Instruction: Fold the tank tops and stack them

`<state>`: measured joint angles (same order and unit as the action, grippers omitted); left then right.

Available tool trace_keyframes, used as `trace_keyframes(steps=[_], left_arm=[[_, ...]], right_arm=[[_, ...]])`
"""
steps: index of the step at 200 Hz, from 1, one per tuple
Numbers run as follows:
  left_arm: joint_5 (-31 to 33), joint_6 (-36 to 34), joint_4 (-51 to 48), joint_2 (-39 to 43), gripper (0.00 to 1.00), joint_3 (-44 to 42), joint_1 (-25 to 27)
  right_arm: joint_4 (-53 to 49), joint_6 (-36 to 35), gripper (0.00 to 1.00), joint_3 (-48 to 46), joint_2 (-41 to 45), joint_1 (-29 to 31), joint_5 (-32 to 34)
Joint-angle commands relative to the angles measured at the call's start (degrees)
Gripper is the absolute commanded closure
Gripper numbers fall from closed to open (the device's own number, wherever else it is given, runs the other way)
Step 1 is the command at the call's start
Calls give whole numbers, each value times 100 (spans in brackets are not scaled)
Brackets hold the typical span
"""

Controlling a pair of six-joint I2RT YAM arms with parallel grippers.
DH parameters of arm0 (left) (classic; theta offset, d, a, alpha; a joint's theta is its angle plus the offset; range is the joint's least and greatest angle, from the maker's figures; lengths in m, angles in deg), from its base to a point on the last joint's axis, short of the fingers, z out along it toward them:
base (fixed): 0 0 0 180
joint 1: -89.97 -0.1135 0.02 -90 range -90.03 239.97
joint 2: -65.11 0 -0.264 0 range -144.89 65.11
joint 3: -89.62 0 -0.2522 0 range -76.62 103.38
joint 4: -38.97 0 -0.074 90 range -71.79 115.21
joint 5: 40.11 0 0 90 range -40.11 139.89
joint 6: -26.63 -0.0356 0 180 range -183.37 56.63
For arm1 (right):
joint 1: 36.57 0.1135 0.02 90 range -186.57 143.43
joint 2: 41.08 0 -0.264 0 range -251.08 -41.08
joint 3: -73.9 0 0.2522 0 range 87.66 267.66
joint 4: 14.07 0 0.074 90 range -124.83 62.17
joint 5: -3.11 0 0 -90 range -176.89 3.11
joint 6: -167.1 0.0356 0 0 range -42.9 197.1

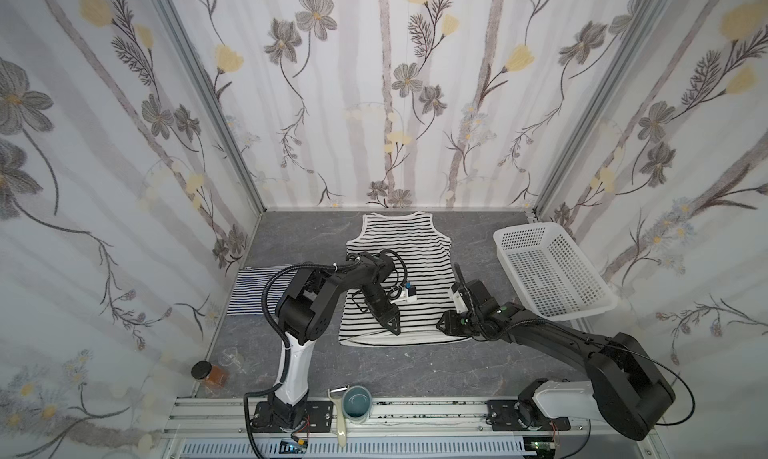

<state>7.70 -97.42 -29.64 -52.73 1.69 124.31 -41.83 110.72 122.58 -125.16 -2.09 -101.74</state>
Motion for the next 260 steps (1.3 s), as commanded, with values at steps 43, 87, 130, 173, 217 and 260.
trace_keyframes(steps=[43,87,130,173,217,260], left_arm=[[-175,-19,0,199,63,-207,173],[-237,-84,27,286,63,-487,287],[-289,-178,44,470,63,-803,403],[-254,-206,71,478,63,-945,426],[-229,-173,80,708,63,-1010,425],[-44,-125,80,954,62,-860,269]], right_arm=[[51,120,55,-19,430,-35,52],[209,281,56,-100,367,-187,283],[417,381,56,-174,278,-251,214],[441,461,56,-431,262,-245,132],[367,569,56,-882,624,-242,136],[398,623,56,-1065,549,-289,352]])
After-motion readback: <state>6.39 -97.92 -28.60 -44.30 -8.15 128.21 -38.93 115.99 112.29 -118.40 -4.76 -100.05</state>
